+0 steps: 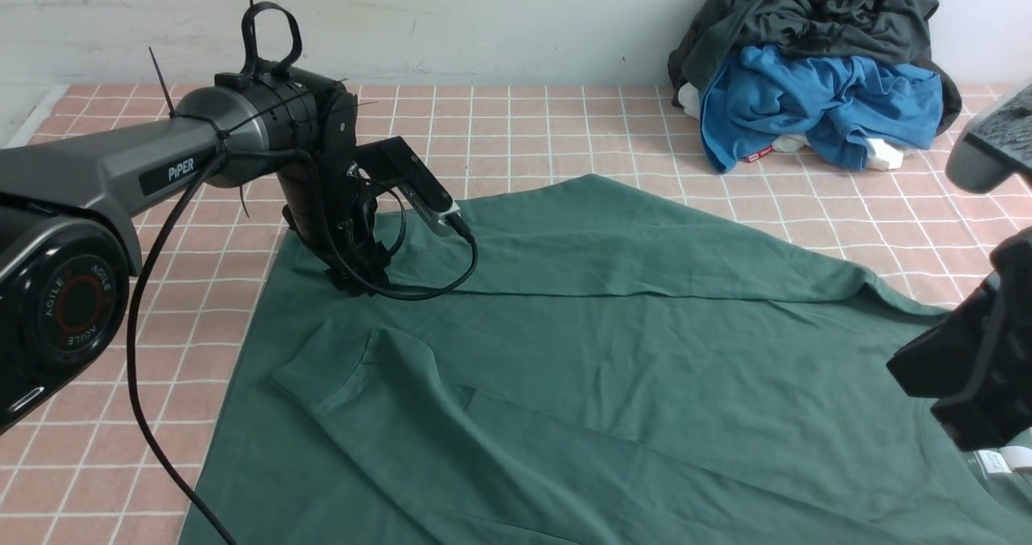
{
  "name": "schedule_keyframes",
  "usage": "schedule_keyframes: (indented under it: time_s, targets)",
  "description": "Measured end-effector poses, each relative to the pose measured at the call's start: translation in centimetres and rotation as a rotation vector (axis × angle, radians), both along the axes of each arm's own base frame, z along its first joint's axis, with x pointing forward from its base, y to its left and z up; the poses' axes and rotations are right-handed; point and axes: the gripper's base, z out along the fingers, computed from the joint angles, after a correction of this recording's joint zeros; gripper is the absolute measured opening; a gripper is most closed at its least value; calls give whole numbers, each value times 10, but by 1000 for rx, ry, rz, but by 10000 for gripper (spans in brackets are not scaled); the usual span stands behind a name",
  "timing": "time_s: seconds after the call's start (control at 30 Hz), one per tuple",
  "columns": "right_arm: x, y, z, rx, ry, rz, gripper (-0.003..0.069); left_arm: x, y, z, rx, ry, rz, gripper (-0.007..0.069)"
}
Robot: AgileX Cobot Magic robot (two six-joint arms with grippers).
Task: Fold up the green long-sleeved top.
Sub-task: Use the left arm to clamp the cuff farthest from it, then use the left arm to drag and drop the cuff onto the cuff closest to the left arm
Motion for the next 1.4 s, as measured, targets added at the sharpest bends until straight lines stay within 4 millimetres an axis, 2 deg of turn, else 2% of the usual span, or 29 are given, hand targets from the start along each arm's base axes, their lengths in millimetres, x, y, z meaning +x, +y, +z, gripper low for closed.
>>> schedule_keyframes:
  time_s: [0.23,0.37,0.73,0.97,1.07,1.2,1.4]
  targets:
    - [0,0,0,0,0,0,-14,0,0,0,-5,0,13,467]
    - [0,0,0,0,0,1,-14,1,0,0,-26,-4,71,417]
    - [0,0,0,0,0,1,-14,4,-1,-4,-45,-19,95,234]
    - [0,0,0,0,0,1,-14,4,-2,-4,-65,-19,148,46]
    - [0,0,0,0,0,1,-14,2,-1,-2,-62,-5,161,20]
    - [0,0,0,0,0,2,-14,-8,2,11,-51,54,195,19]
    - [0,0,0,2,0,3,-14,-30,1,59,-66,91,258,17]
